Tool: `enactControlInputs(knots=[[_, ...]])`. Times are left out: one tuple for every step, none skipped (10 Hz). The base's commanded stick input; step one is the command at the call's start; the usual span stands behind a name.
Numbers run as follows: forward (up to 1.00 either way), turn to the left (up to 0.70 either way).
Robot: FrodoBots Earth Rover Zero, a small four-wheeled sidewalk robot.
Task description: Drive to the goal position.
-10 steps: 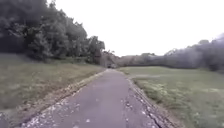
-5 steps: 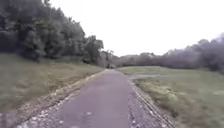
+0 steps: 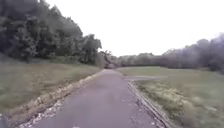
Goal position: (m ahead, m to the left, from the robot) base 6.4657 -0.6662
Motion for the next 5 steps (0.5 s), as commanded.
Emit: enactControlInputs(knots=[[1.00,0.00],[1.00,0.00],[1.00,0.00],[1.00,0.00],[1.00,0.00]])
